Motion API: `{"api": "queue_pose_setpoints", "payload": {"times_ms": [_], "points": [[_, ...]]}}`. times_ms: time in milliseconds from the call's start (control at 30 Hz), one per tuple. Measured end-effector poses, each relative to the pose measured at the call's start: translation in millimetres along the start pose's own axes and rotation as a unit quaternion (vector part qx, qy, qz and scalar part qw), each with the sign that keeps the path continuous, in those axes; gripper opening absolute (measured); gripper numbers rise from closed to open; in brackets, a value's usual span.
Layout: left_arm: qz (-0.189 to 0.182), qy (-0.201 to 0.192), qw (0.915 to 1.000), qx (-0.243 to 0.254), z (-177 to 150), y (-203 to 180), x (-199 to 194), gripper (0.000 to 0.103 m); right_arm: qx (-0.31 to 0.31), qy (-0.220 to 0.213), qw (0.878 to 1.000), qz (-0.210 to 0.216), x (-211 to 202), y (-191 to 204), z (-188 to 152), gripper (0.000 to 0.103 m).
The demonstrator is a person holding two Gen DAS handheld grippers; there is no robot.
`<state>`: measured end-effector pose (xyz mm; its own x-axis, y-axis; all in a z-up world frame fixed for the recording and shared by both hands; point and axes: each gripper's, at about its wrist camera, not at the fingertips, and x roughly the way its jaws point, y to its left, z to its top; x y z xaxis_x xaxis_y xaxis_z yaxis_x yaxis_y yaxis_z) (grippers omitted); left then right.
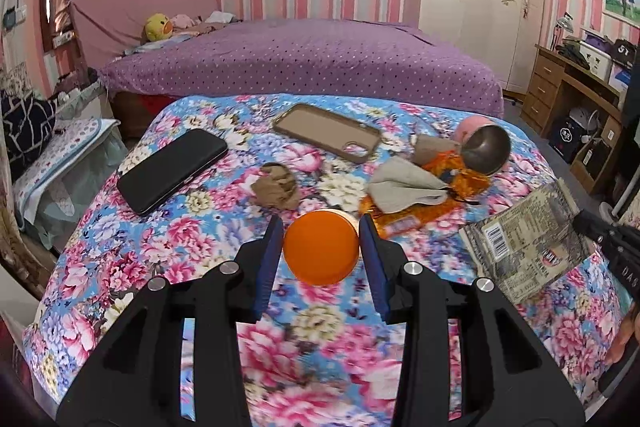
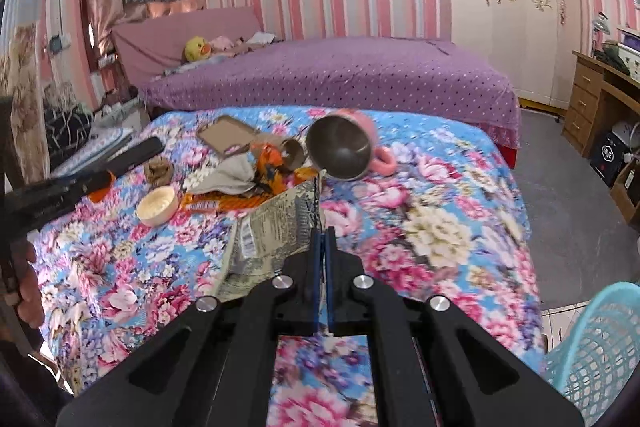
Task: Collect trash
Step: 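Carry the orange ball and snack wrapper in both grippers to the blue basket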
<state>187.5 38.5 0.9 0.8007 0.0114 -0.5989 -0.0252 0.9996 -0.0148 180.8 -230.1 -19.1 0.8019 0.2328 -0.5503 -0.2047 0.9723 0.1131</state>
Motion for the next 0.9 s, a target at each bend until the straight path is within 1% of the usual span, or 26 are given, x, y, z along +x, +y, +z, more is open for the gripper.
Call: {"api": "queue_pose_setpoints", "payload": {"times_ms": [233,400,600,800,900], "points": [[0.002,-0.001,1.0000,0.006,-10.7,-35.9,-15.7,0.038,0.020,-0.009,1.000,0.001,-24.2,-30.4,-7.6,0.002],[-0.007,-0.008,0.9999,0.007,-12.4,-62.3,-28.0,0.038,0.031,-0.028,0.999,-0.009,-50.2,-54.2,-9.6,0.002],[-0.022,-0.014,0.9996,0.015,-13.6,-90.6,-36.9,0.038,0.044,-0.041,0.998,-0.031,-79.4,-86.5,-16.2,0.002],[-0.037,-0.013,0.9989,0.024,-16.0,-118.5,-43.1,0.038,0.059,-0.053,0.995,-0.062,-111.5,-120.9,-26.1,0.002],[-0.043,-0.015,0.9983,0.036,-20.1,-133.3,-45.1,0.038,0.070,-0.057,0.992,-0.083,-126.5,-142.1,-32.3,0.002]]}}
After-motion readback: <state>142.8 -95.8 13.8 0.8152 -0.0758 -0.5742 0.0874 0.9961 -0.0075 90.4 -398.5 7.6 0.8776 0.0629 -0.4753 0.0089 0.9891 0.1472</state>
